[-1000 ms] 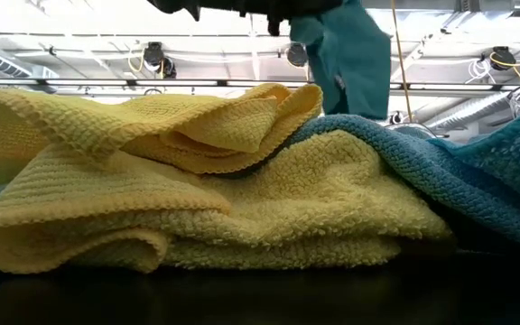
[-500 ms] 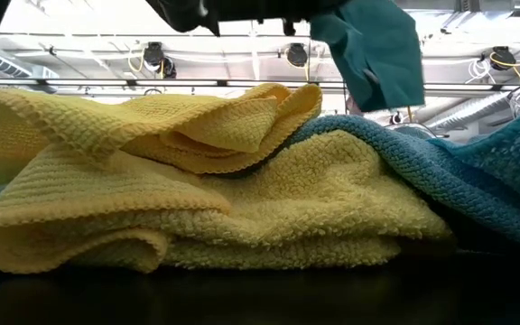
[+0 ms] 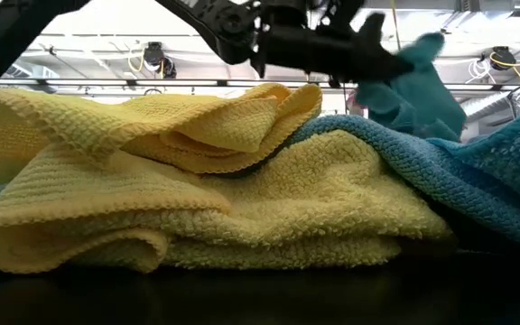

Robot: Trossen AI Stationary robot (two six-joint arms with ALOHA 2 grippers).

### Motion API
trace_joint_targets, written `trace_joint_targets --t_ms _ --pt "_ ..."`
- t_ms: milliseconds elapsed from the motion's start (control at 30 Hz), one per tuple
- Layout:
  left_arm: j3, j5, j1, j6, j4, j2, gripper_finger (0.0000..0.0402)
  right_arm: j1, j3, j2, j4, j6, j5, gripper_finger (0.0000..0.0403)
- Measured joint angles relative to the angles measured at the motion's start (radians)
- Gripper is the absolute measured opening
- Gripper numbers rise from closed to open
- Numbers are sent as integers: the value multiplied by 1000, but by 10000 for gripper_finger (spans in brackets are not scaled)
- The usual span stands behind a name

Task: Sort microfiber towel by color & place in baskets
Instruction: Put the blue towel into the top transparent bin

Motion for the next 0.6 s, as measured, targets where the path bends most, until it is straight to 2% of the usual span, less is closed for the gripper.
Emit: trace_joint_targets --t_ms 100,300,600 --pt "54 35 -7 6 -89 51 17 1 0 0 -1 -5 0 288" --pt "132 40 -15 29 -281 114 19 1 0 0 -18 -7 1 288" --pt "146 40 -18 48 -375 133 23 1 0 0 -27 -7 36 288"
